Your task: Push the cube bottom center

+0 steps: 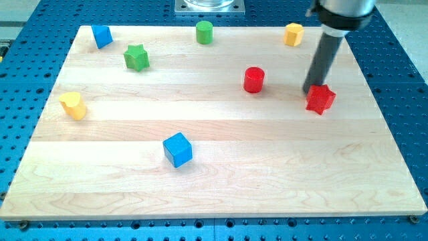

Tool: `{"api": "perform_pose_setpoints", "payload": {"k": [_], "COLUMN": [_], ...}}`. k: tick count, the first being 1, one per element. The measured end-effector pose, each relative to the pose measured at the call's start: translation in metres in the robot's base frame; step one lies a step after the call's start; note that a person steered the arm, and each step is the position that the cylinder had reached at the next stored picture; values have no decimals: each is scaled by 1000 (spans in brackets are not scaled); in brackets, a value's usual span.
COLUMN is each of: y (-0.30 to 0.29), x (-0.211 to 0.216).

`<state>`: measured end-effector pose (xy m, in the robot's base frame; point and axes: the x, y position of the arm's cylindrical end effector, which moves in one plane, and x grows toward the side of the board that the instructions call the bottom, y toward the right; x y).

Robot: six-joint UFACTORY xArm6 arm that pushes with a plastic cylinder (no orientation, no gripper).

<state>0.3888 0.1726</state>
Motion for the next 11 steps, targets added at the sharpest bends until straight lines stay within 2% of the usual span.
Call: {"api": "perform_pose_setpoints", "payload": {"k": [2,4,6,8,9,10,11], "y": [-21,-67,-121,-246,-264,-262,-218], "x": [0,2,41,87,88,108,126]}}
